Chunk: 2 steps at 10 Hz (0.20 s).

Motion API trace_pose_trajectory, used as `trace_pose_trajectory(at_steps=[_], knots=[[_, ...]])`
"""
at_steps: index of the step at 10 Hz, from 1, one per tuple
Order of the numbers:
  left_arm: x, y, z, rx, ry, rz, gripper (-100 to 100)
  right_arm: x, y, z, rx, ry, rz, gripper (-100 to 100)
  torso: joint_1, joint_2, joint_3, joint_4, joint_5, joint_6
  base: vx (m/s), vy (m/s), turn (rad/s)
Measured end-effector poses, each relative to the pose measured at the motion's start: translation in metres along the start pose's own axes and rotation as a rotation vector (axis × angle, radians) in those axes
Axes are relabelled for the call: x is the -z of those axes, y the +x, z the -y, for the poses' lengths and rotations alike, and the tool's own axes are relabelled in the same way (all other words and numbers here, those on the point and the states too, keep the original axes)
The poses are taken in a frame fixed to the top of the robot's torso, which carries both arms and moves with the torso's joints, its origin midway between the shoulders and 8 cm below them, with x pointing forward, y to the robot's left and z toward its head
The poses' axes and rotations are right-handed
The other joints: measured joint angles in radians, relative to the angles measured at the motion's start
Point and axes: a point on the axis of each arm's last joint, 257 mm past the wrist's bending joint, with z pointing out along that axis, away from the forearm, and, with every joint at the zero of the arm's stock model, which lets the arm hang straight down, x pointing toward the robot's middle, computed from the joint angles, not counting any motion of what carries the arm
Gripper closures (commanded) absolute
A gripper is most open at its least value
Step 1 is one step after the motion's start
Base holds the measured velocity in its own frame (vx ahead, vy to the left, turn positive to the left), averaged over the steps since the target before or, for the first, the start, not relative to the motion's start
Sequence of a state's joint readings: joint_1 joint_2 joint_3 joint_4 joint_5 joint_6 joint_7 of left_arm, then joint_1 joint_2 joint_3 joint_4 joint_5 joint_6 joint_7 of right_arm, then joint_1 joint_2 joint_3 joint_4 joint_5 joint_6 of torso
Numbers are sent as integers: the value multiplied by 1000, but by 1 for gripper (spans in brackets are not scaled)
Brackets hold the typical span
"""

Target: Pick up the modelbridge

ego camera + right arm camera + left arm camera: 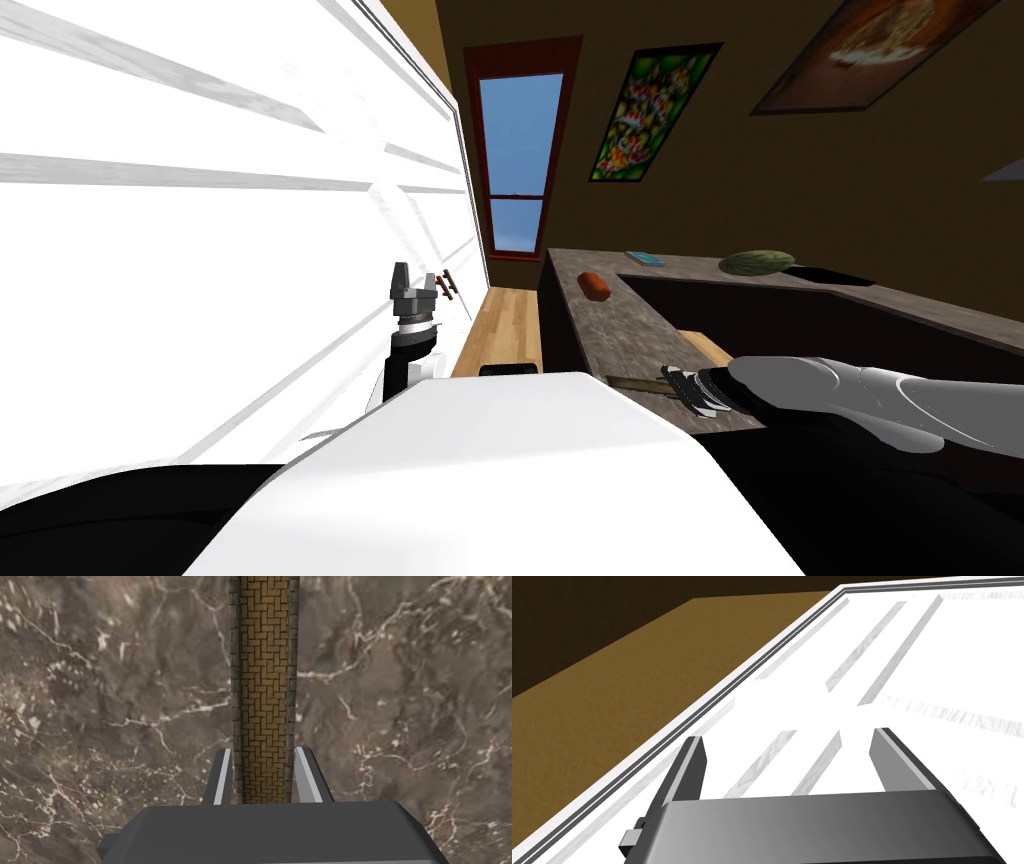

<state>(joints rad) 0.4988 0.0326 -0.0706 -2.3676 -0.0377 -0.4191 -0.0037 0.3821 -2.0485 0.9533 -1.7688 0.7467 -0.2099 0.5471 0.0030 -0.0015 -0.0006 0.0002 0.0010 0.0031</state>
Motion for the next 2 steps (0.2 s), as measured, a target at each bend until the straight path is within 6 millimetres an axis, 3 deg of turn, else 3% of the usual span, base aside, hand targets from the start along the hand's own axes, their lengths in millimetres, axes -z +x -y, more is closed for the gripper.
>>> trace_pose_trajectory(at_steps=[1, 2], knots=[[0, 0, 0, 0, 0, 0, 0, 6, -2, 4, 10, -1, 0, 100, 0, 0, 0, 0, 0, 0, -1, -2, -12], [0, 0, 0, 0, 0, 0, 0, 7, -2, 5, 9, -2, 0, 0, 0, 0, 0, 0, 0, 0, 0, 0, 0]])
